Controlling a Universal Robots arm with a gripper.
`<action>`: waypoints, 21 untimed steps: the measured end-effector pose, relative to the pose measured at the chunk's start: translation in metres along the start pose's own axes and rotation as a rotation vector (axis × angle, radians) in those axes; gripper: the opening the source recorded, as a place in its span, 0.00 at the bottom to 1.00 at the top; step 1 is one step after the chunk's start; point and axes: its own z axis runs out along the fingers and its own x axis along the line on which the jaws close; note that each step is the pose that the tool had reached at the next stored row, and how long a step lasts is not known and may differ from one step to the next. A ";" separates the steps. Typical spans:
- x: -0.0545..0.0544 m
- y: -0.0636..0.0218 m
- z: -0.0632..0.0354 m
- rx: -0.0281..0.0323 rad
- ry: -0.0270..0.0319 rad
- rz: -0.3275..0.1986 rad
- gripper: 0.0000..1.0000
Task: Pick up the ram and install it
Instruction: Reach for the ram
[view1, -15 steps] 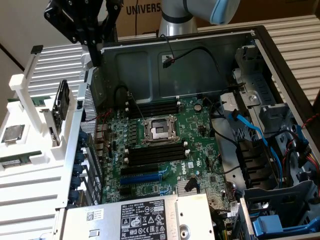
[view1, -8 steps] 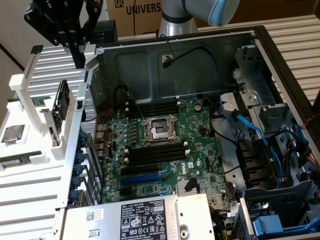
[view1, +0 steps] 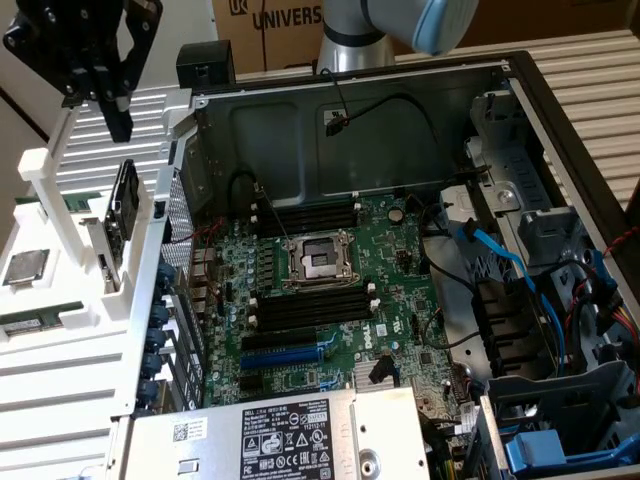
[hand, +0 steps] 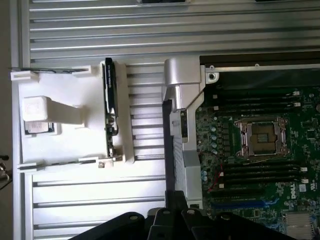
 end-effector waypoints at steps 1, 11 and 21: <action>0.004 -0.0003 0.0000 0.0002 -0.0001 0.000 0.11; 0.050 -0.0036 0.0002 0.0033 -0.0001 0.000 0.11; 0.096 -0.0069 0.0047 0.0254 -0.0016 -0.001 0.11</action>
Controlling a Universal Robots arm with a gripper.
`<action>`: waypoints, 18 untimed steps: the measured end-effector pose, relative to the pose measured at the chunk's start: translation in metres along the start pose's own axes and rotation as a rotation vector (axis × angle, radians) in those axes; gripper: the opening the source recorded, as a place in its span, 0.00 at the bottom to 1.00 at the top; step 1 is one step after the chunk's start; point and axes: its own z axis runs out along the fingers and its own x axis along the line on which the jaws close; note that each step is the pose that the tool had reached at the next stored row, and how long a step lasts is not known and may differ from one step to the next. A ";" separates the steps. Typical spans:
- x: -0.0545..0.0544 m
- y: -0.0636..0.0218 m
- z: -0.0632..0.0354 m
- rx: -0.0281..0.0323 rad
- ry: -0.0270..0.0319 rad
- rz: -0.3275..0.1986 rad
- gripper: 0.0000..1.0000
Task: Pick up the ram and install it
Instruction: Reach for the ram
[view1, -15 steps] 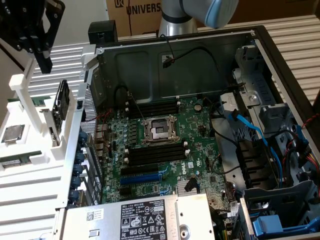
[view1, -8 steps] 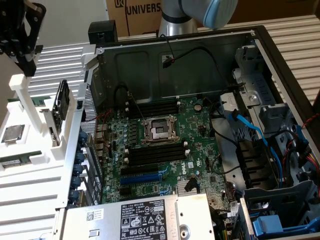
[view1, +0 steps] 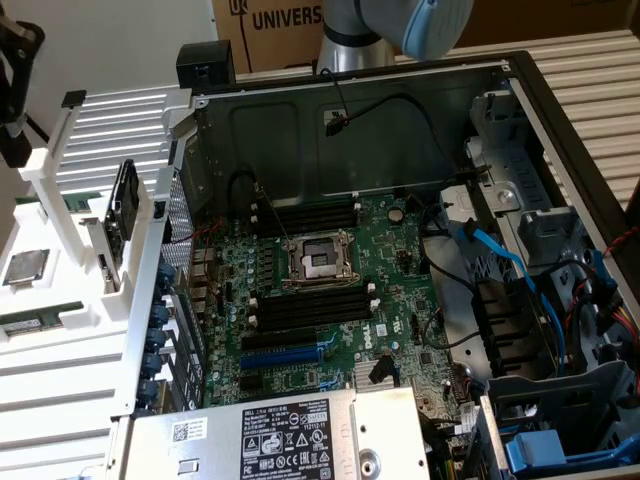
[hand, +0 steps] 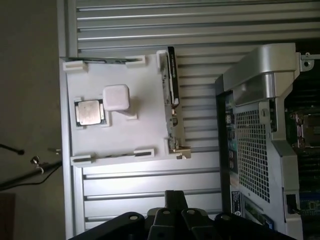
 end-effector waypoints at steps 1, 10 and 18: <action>0.002 -0.0002 0.0003 0.0008 0.0000 0.000 0.11; 0.010 -0.0006 0.0004 0.0017 0.0008 0.000 0.11; 0.028 -0.0019 -0.0001 0.0017 0.0008 0.000 0.11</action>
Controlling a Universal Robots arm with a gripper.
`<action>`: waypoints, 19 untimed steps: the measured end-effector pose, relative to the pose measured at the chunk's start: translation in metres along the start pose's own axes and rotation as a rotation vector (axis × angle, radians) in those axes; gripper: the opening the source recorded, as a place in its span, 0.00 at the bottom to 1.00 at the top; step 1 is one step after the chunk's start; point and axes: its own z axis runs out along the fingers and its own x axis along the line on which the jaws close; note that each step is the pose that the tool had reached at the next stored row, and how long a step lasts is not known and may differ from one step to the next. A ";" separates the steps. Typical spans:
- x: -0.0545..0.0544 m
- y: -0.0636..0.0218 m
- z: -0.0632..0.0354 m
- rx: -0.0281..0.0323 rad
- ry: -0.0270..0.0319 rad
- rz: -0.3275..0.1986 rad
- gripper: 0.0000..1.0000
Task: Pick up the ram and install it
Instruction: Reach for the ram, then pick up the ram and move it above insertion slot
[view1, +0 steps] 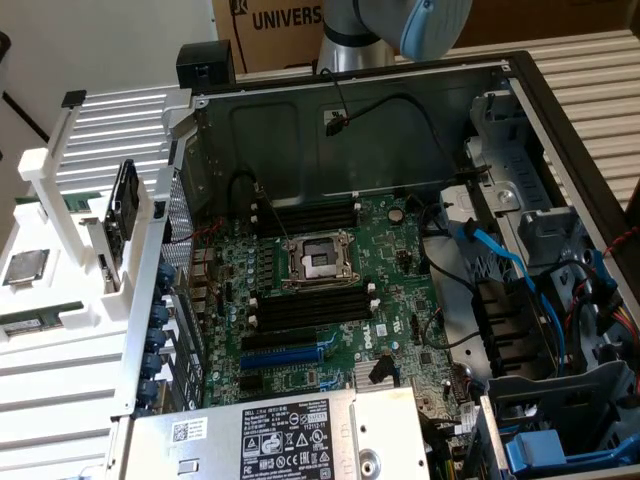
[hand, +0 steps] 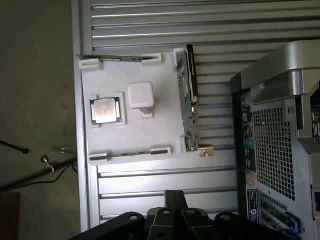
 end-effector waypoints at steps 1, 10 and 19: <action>0.001 0.0002 -0.0001 0.0002 0.0002 0.000 0.11; 0.017 0.0168 0.0005 0.0093 -0.0005 0.000 0.11; 0.019 0.0177 0.0006 0.0095 -0.0006 0.000 0.11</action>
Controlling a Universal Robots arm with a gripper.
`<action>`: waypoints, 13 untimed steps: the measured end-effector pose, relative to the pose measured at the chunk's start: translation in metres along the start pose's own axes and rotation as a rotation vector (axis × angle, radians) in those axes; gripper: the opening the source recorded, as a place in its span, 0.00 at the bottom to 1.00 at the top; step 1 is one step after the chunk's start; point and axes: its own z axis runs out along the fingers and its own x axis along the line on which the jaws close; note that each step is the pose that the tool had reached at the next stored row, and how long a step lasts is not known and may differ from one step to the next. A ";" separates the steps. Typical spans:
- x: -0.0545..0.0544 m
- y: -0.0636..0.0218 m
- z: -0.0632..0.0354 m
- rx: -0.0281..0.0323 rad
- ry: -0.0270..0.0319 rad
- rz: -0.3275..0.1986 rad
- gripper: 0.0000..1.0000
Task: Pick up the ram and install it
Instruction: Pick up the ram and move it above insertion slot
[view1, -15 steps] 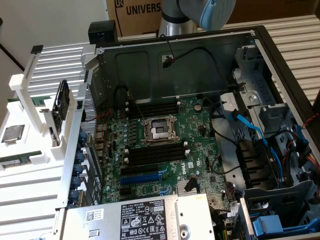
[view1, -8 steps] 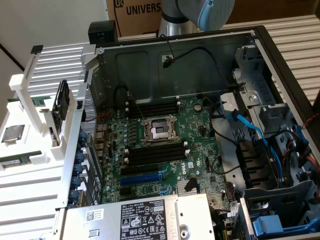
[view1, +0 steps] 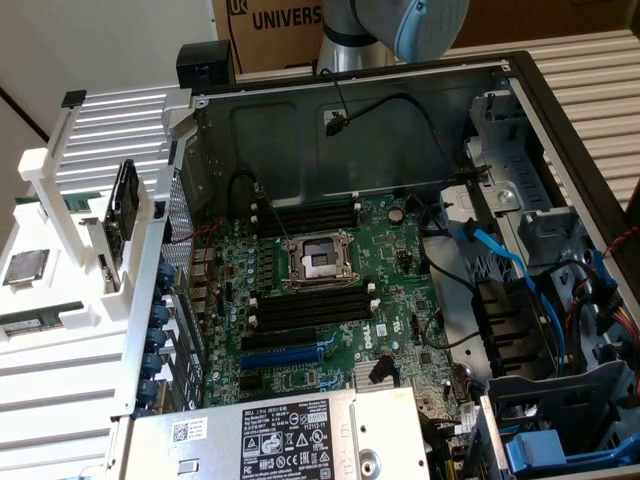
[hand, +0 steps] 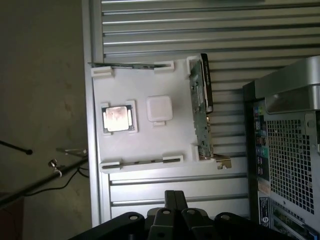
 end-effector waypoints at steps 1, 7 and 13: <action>0.000 0.0000 0.0000 0.0000 0.0001 0.000 0.11; 0.000 0.0002 -0.0002 0.0004 -0.0008 0.000 0.11; 0.008 0.0054 0.0001 0.0141 -0.0135 -0.003 0.11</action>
